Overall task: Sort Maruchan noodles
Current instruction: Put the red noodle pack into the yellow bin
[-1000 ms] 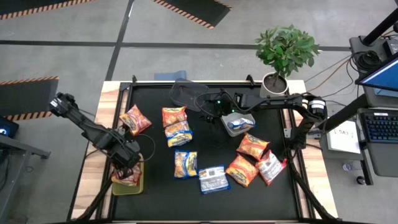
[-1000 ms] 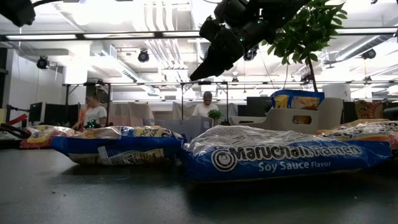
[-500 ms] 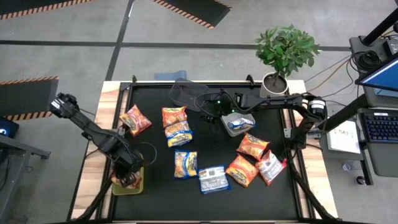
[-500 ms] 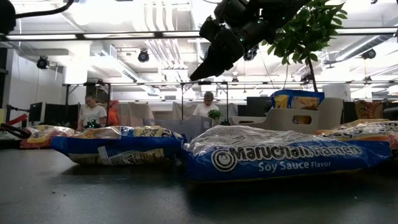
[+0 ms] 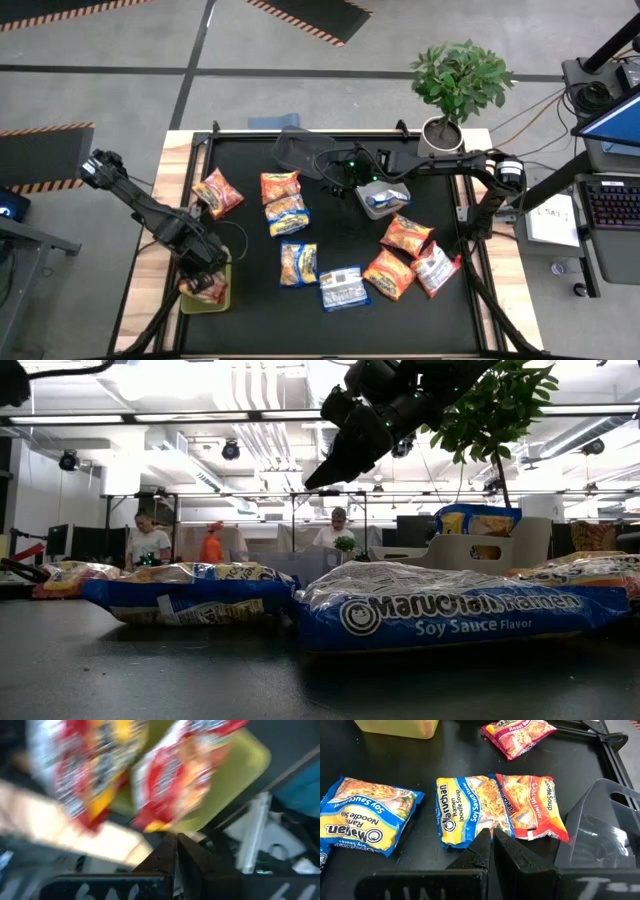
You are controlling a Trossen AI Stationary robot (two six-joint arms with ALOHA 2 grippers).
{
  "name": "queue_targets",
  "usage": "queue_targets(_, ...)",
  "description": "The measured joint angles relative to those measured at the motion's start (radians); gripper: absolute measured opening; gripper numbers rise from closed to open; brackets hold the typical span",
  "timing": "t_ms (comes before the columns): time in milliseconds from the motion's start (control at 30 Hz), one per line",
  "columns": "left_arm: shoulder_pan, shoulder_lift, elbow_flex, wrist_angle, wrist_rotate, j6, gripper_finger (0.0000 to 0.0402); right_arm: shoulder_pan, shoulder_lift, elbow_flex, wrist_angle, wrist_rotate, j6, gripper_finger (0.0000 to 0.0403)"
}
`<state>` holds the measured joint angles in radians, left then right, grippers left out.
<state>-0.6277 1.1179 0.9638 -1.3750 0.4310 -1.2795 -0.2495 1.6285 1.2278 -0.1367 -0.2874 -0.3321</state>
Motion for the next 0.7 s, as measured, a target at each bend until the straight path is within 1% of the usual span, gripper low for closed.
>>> queue_targets(100, 0.0, -0.001, 0.044, -0.162, 0.0, -0.007, 0.0, 0.0, 0.0, 0.0, 0.011, 0.0, 0.0, 0.0009)
queue_targets(133, 0.0, -0.002, 0.054, -0.198, 0.0, -0.02, 0.0, 0.0, 0.0, 0.0, 0.015, 0.0, 0.0, 0.0009)
queue_targets(167, 0.0, -0.005, 0.057, -0.198, 0.0, -0.033, 0.0, 0.0, 0.0, 0.0, 0.017, 0.0, 0.0, 0.0009)
queue_targets(300, 0.0, -0.016, 0.032, -0.152, -0.026, -0.113, 0.0, 0.0, 0.0, 0.0, 0.023, 0.0, 0.0, 0.0009)
queue_targets(367, 0.0, -0.007, 0.01, -0.149, -0.027, -0.154, 0.0, 0.0, 0.0, 0.0, 0.024, 0.0, 0.0, 0.0009)
queue_targets(433, 0.0, 0.001, -0.018, -0.136, -0.014, -0.164, 0.0, 0.0, 0.0, 0.0, 0.025, 0.0, 0.0, 0.0009)
queue_targets(567, 0.0, 0.025, -0.081, -0.025, 0.084, -0.166, 0.0, 0.0, 0.004, 0.0, 0.039, 0.0, 0.007, 0.0009)
queue_targets(633, -0.001, 0.039, -0.105, 0.057, 0.142, -0.165, 0.0, 0.0, 0.008, 0.0, 0.047, 0.0, 0.007, 0.0009)
queue_targets(700, -0.005, 0.056, -0.117, 0.158, 0.167, -0.148, 0.0, 0.0, 0.009, 0.0, 0.046, 0.0, 0.007, 0.0009)
